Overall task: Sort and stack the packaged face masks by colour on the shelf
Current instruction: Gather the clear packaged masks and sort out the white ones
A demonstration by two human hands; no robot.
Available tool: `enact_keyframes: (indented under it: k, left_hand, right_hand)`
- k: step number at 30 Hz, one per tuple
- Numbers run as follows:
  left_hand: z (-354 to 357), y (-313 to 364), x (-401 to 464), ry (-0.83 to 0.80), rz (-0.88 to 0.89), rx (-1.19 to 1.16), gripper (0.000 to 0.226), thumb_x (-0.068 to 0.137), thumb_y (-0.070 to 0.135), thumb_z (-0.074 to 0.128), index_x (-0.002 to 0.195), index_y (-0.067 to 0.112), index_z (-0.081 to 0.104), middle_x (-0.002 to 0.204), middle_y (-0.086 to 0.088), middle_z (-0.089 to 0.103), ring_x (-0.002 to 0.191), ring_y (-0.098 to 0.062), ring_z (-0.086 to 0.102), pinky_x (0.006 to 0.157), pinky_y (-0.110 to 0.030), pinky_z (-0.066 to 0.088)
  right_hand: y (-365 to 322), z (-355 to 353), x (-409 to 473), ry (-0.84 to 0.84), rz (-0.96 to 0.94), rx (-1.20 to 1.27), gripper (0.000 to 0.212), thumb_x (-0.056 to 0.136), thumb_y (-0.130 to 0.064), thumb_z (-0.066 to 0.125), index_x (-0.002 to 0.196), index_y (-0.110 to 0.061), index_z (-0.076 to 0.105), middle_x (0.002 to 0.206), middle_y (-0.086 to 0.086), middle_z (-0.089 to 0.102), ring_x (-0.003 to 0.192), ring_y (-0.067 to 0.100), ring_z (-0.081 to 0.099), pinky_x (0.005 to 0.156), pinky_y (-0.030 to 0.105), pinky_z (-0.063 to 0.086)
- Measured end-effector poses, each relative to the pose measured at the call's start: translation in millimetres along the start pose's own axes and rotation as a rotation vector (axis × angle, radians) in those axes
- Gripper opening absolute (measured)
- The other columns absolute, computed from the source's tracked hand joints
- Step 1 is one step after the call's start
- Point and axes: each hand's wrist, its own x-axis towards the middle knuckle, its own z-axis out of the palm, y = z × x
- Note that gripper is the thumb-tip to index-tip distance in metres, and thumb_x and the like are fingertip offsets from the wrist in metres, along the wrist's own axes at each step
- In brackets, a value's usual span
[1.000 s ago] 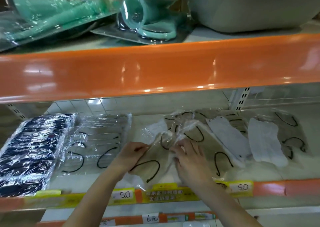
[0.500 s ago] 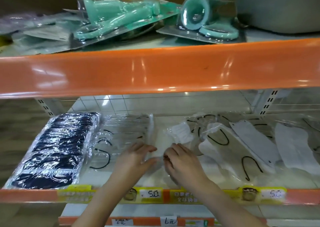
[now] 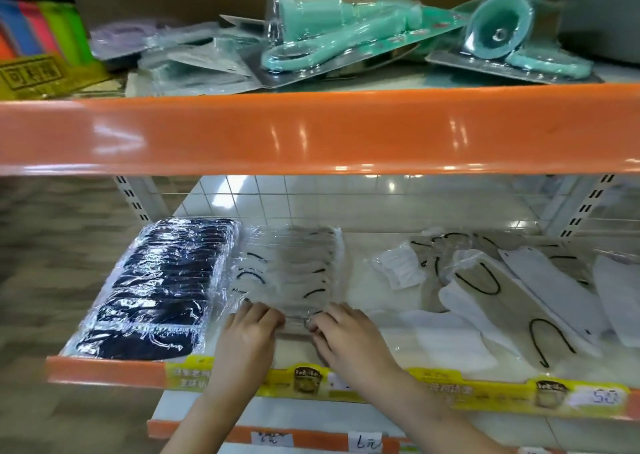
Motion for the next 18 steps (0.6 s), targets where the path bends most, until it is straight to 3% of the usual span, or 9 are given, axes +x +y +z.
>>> enact_keyframes:
  k: [3,6,11,18]
  left_hand:
    - [4,-10,-7,-0.038,-0.063,0.012,0.017,0.063,0.005,0.061,0.073,0.018,0.065,0.075,0.003,0.06,0.066,-0.025,0.058,0.054,-0.033,0.043]
    - [9,-15,-13,-0.081,-0.112,0.005,0.021,0.063,0.004,0.058,0.076,0.017,0.065,0.077,0.002,0.06,0.067,-0.026,0.059,0.054,-0.033,0.046]
    - [12,-12,-17,-0.13,-0.106,-0.067,0.03,0.085,0.025,0.043,0.098,0.017,0.069,0.097,0.001,0.065,0.089,-0.025,0.061,0.07,-0.037,0.053]
    - [12,-17,-17,-0.108,-0.089,-0.005,0.036,0.086,0.027,0.041,0.098,0.017,0.074,0.108,0.001,0.069,0.105,-0.024,0.061,0.08,-0.037,0.05]
  right_hand:
    - [-9,6,0,-0.025,0.034,0.015,0.029,0.083,-0.036,0.041,0.083,-0.027,0.068,0.081,-0.011,0.061,0.076,0.013,0.06,0.059,0.028,0.052]
    - [-15,11,-1,-0.029,0.067,0.013,0.031,0.082,-0.038,0.04,0.082,-0.029,0.07,0.083,-0.013,0.062,0.079,0.011,0.061,0.059,0.028,0.051]
    - [-15,17,-4,-0.013,0.184,0.072,0.033,0.081,-0.047,0.044,0.088,-0.028,0.07,0.088,-0.014,0.061,0.086,0.009,0.059,0.066,0.029,0.05]
    - [-14,19,-5,0.017,0.198,0.147,0.03,0.087,-0.043,0.047,0.088,-0.021,0.067,0.092,-0.008,0.059,0.086,0.014,0.058,0.073,0.032,0.05]
